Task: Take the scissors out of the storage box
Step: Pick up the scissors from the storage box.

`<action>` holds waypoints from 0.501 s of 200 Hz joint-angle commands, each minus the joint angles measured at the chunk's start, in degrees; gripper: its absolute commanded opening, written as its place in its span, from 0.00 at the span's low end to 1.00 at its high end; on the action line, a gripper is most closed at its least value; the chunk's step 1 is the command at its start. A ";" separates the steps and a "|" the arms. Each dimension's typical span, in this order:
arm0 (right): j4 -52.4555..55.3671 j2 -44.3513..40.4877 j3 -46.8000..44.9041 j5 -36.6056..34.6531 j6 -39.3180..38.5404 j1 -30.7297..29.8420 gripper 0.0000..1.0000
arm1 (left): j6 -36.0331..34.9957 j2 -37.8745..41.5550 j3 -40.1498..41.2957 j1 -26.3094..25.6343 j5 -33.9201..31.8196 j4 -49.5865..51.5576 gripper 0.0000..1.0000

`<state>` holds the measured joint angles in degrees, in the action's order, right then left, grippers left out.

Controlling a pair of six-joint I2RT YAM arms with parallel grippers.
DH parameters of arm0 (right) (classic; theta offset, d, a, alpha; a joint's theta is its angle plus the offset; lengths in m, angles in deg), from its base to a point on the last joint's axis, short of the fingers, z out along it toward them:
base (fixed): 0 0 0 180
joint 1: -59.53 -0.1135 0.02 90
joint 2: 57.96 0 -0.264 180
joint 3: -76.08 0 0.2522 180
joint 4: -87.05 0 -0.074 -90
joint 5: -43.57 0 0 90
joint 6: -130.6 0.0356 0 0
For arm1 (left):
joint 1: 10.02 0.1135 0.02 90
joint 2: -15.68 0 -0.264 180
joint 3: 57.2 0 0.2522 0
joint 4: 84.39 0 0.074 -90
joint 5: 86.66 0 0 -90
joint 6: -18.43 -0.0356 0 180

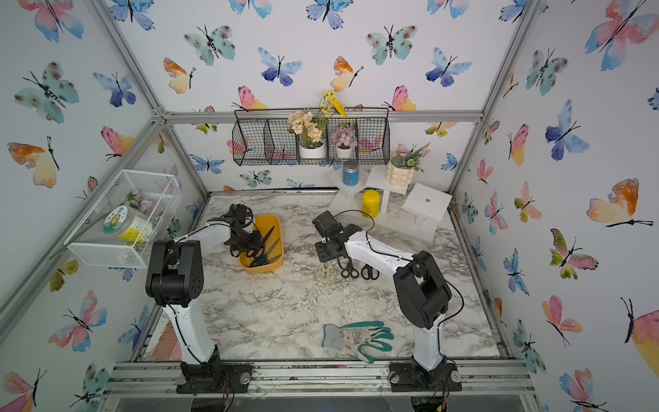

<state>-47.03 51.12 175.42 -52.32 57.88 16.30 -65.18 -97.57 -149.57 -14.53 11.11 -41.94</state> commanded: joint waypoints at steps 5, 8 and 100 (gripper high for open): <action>0.57 1.14 1.42 1.52 0.29 -0.11 0.41 | -0.83 3.46 -0.17 -0.08 -1.38 2.42 0.32; 0.57 1.22 1.43 1.56 0.34 -0.11 0.41 | -0.81 3.61 -0.34 -0.05 -1.29 2.43 0.32; 0.15 0.79 0.66 2.39 1.00 -0.11 0.41 | -5.93 1.13 -1.24 -0.05 -1.02 7.17 0.33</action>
<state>-47.09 51.56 175.53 -50.90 58.16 16.30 -68.44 -95.97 -150.31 -14.53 11.07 -38.29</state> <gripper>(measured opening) 0.406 0.330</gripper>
